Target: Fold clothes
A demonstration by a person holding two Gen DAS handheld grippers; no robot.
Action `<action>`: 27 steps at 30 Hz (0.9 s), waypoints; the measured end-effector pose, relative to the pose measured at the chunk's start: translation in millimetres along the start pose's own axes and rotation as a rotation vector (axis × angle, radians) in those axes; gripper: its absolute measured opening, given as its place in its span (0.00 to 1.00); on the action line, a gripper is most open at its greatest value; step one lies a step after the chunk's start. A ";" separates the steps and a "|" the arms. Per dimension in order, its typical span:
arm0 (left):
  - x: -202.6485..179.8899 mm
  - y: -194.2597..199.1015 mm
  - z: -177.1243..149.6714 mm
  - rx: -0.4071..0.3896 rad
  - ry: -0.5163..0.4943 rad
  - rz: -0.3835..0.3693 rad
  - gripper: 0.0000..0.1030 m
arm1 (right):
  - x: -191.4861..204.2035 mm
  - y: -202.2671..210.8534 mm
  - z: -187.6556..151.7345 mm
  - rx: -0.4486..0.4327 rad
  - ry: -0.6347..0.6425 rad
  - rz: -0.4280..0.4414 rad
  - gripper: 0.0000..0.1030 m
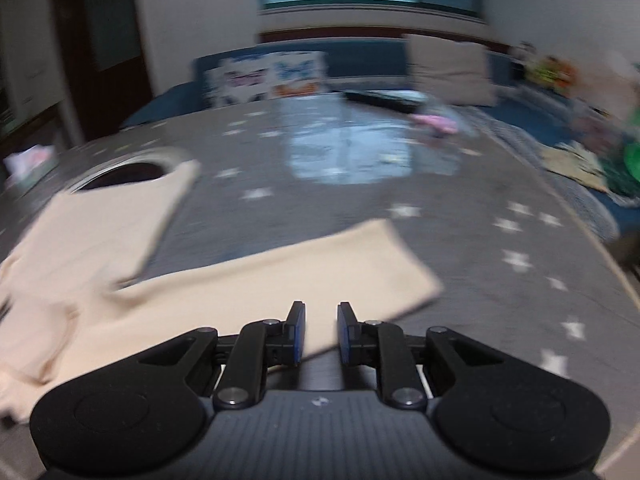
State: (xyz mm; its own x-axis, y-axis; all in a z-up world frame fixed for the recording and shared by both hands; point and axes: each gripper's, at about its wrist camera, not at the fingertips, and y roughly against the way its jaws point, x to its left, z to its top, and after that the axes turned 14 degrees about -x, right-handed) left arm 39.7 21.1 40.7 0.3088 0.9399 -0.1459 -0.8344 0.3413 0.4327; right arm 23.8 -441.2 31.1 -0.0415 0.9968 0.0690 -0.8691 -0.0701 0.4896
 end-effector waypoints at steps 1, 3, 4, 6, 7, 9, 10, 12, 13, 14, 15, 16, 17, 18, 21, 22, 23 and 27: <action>-5.7 -1.9 0.1 0.004 -0.005 -0.012 0.08 | -11.7 -1.9 0.0 -0.006 -0.013 -0.027 0.16; -19.0 -6.4 -0.2 0.012 -0.019 -0.039 0.08 | -27.7 -4.5 -0.3 -0.017 -0.038 -0.064 0.17; -24.8 -9.0 -0.3 0.016 -0.024 -0.052 0.08 | -33.0 -4.9 0.0 -0.023 -0.051 -0.072 0.18; -36.3 -14.7 -0.8 0.028 -0.034 -0.076 0.08 | -41.5 -7.7 0.7 -0.036 -0.075 -0.086 0.26; -42.1 -17.5 -1.1 0.034 -0.040 -0.089 0.08 | -42.5 -10.1 0.8 -0.038 -0.079 -0.092 0.29; -53.5 -23.6 -1.0 0.043 -0.052 -0.113 0.08 | -44.5 -15.5 0.5 -0.041 -0.089 -0.100 0.29; -59.1 -26.9 -1.3 0.047 -0.058 -0.124 0.08 | -45.5 -18.2 -0.8 -0.040 -0.099 -0.092 0.30; -69.9 -33.7 -1.7 0.058 -0.069 -0.145 0.08 | -44.6 -20.7 -2.4 -0.049 -0.100 -0.080 0.26; -75.0 -37.1 -2.0 0.063 -0.075 -0.154 0.08 | -44.2 -20.9 -2.4 -0.054 -0.101 -0.077 0.12; -79.6 -41.0 -2.0 0.068 -0.079 -0.164 0.08 | -44.7 -20.3 -2.3 -0.058 -0.110 -0.073 0.08; -83.7 -44.8 -2.0 0.073 -0.084 -0.173 0.08 | -45.9 -18.7 -2.1 -0.063 -0.120 -0.070 0.08; -87.3 -48.9 -1.9 0.077 -0.089 -0.180 0.08 | -46.7 -15.7 -1.7 -0.072 -0.127 -0.069 0.07; -90.6 -53.8 -1.9 0.082 -0.090 -0.184 0.08 | -47.5 -12.1 -1.2 -0.083 -0.131 -0.069 0.07; -93.0 -58.8 -1.9 0.089 -0.089 -0.187 0.08 | -48.4 -7.2 -0.5 -0.097 -0.130 -0.072 0.07; -98.6 -74.8 -2.0 0.103 -0.083 -0.190 0.08 | -54.6 5.5 1.1 -0.123 -0.141 -0.079 0.05; -100.0 -79.5 -2.0 0.107 -0.079 -0.190 0.08 | -56.5 8.8 1.0 -0.127 -0.145 -0.081 0.04; -101.3 -84.3 -2.0 0.111 -0.074 -0.190 0.08 | -57.7 11.3 0.3 -0.127 -0.148 -0.081 0.04; -106.2 -97.2 -2.3 0.118 -0.058 -0.189 0.08 | -61.4 18.4 -2.3 -0.125 -0.160 -0.076 0.04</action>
State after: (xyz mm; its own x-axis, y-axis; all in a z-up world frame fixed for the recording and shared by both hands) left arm 87.0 -111.8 12.1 0.4836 0.8557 -0.1842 -0.7008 0.5046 0.5043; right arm 9.3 -503.6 33.8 0.0967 0.9792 0.1782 -0.9216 0.0205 0.3875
